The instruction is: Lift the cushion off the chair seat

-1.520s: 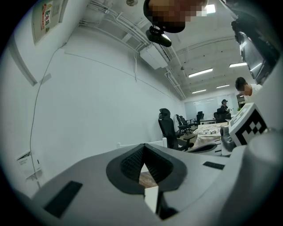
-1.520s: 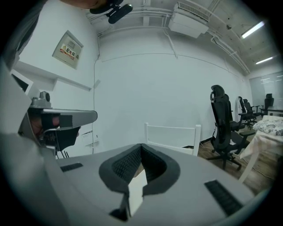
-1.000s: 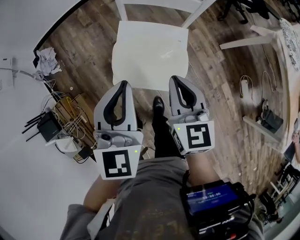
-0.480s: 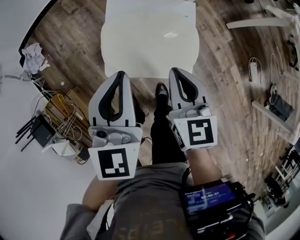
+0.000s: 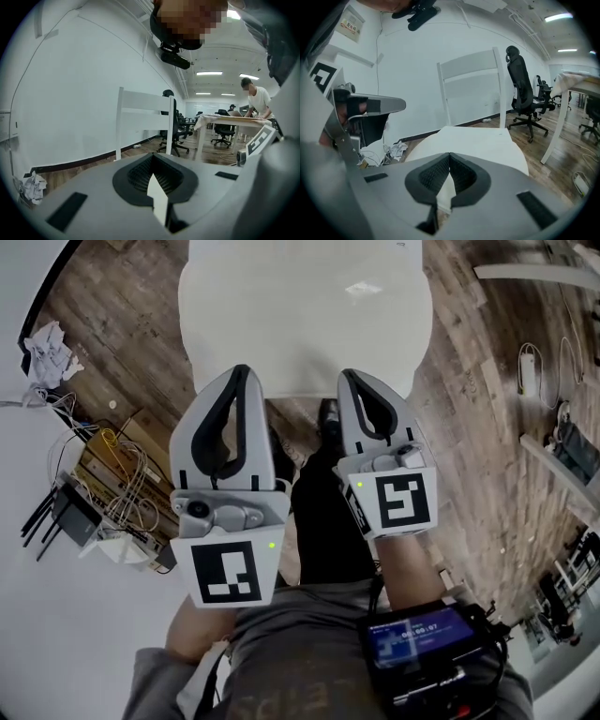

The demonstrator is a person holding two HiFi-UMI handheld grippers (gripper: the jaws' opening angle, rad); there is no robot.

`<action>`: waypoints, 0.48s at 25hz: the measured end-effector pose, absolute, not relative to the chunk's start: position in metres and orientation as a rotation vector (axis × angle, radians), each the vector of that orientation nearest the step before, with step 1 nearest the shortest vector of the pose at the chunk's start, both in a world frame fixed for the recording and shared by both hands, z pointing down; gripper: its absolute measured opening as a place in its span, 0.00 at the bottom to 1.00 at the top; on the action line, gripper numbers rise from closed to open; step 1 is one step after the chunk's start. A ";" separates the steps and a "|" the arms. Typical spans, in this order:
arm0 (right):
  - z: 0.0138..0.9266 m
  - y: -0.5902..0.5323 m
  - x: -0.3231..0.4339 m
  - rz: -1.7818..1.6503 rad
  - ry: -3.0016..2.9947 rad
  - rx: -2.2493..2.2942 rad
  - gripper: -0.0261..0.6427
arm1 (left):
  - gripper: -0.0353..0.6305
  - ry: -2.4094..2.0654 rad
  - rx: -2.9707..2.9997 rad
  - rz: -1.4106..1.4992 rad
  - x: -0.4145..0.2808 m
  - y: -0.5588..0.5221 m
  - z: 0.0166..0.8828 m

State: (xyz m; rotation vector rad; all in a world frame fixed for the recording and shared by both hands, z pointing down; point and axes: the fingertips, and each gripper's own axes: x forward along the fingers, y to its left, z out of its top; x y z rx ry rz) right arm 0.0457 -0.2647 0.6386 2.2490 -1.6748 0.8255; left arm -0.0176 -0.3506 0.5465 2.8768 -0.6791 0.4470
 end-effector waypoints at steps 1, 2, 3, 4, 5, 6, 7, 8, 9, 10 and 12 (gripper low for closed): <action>0.648 -0.266 0.047 0.841 -1.676 2.242 0.05 | 0.06 -0.679 2.875 0.450 -0.015 -0.351 0.552; 0.657 -0.267 0.049 0.855 -1.673 2.233 0.05 | 0.06 -0.679 2.872 0.454 -0.014 -0.351 0.557; 0.666 -0.267 0.050 0.868 -1.668 2.223 0.05 | 0.06 -0.679 2.869 0.458 -0.012 -0.351 0.562; 0.674 -0.267 0.052 0.880 -1.659 2.213 0.05 | 0.06 -0.679 2.867 0.462 -0.012 -0.351 0.566; 0.681 -0.268 0.052 0.891 -1.650 2.202 0.05 | 0.06 -0.680 2.866 0.465 -0.011 -0.351 0.569; 0.689 -0.268 0.053 0.901 -1.639 2.188 0.05 | 0.06 -0.682 2.866 0.469 -0.012 -0.351 0.572; 0.696 -0.267 0.052 0.912 -1.630 2.171 0.05 | 0.06 -0.686 2.866 0.473 -0.012 -0.352 0.574; 0.703 -0.267 0.051 0.928 -1.621 2.155 0.05 | 0.06 -0.689 2.866 0.477 -0.012 -0.353 0.576; 0.709 -0.266 0.050 0.950 -1.612 2.142 0.05 | 0.06 -0.691 2.866 0.481 -0.012 -0.354 0.577; 0.715 -0.265 0.049 0.974 -1.605 2.130 0.05 | 0.06 -0.692 2.867 0.484 -0.012 -0.355 0.578; 0.725 -0.262 0.047 1.005 -1.594 2.097 0.05 | 0.06 -0.685 2.871 0.486 -0.012 -0.355 0.577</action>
